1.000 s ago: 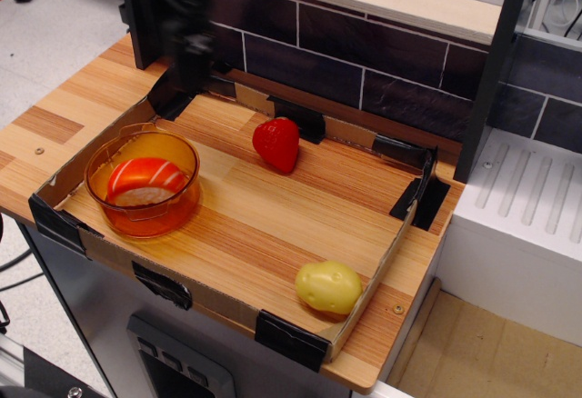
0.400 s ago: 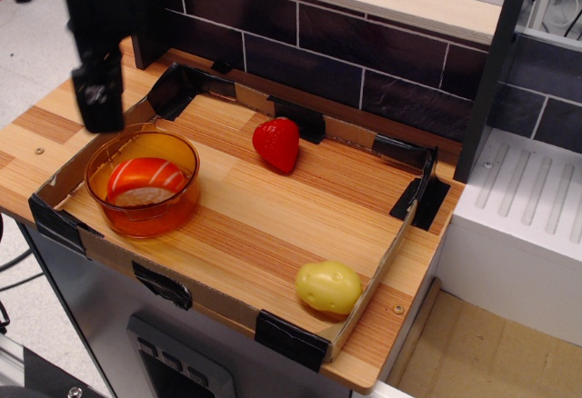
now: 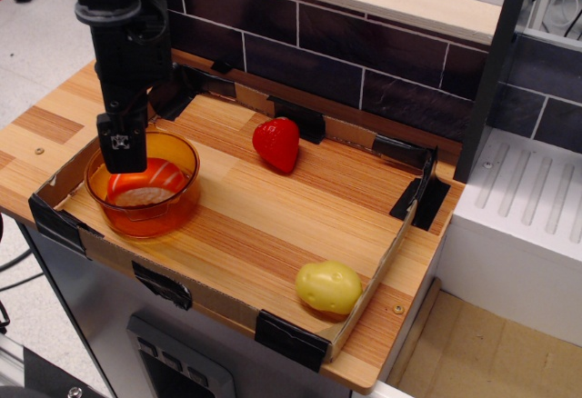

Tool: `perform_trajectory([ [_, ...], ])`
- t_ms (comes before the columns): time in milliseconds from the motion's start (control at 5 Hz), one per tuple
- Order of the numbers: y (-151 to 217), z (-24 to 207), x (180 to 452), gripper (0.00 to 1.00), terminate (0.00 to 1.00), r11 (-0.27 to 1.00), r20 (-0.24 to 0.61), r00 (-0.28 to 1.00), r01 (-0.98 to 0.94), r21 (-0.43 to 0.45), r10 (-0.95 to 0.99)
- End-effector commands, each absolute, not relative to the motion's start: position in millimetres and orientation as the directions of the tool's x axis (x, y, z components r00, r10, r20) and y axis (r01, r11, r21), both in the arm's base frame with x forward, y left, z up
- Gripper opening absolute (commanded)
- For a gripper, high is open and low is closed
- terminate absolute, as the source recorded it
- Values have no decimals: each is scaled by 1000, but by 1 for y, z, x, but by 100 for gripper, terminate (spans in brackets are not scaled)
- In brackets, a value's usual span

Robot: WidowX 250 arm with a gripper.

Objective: Take sushi out of pot

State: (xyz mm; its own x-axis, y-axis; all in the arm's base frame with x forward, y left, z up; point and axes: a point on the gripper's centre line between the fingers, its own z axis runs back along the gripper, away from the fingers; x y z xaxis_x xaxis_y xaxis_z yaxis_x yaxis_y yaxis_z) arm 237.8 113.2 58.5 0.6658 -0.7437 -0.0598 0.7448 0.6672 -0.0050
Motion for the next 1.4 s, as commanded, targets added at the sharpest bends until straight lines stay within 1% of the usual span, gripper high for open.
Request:
perform_trajectory([
  [0, 119, 56, 251, 100, 0, 652, -69, 656, 754, 79, -751],
  [200, 121, 53, 254, 100, 0, 661, -76, 666, 746, 83, -742],
  [800, 125, 31, 261, 100, 0, 665, -111, 673, 739, 104, -731],
  [1200, 126, 30, 260, 100, 0, 660, -117, 667, 745, 94, -736],
])
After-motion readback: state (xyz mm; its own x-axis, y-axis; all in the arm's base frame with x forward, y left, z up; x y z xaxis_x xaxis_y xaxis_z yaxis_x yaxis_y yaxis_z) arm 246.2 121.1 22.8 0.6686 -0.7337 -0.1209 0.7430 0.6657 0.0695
